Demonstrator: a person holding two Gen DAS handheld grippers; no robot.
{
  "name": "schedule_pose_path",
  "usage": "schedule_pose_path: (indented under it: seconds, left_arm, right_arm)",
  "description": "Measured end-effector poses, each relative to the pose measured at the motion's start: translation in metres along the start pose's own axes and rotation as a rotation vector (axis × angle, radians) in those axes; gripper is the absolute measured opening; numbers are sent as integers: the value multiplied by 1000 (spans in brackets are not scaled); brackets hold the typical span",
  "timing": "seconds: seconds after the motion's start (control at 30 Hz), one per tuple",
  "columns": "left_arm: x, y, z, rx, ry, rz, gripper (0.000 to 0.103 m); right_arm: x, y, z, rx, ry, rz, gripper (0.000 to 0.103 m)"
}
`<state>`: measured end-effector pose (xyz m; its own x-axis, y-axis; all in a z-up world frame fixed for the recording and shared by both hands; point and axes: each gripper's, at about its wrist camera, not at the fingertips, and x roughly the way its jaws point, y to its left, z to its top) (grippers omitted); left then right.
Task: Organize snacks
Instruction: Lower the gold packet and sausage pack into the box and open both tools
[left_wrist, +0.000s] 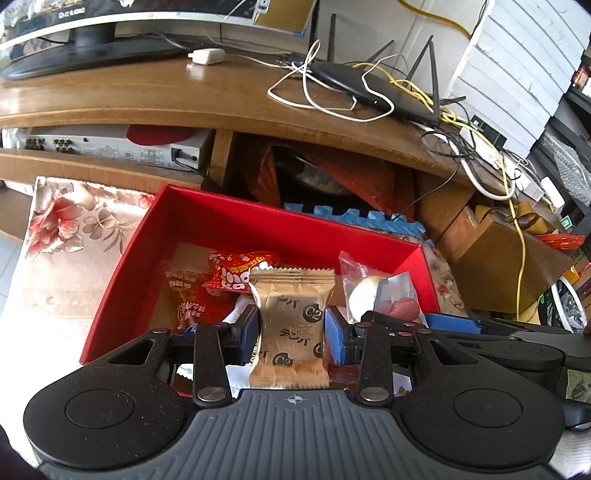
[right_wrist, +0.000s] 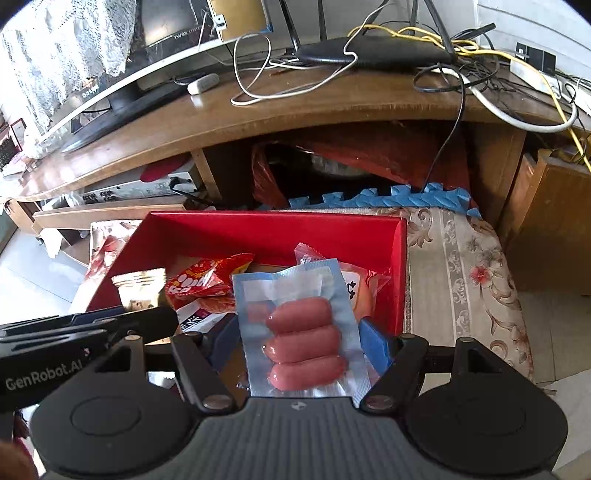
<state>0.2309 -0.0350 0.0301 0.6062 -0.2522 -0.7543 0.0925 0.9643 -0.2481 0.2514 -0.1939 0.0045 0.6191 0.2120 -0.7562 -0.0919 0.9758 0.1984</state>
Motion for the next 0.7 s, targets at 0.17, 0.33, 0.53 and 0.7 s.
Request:
schedule_pose_path:
  seconds: [0.17,0.33,0.53,0.7]
  left_arm:
    - [6,0,0,5,8,11,37]
    - [10,1,-1,-4,18,18,37]
    - [10,1,-1,-4,16,25,39]
    - [7,2,0,-3,4,31,46]
  right_arm:
    - [10,3,0,-11,12,-16,79]
    - [14,3,1,-18,11,-26,79]
    - [15,4,2,-25,6,-34,80]
    - [14,3,2,-17,5,-27,81]
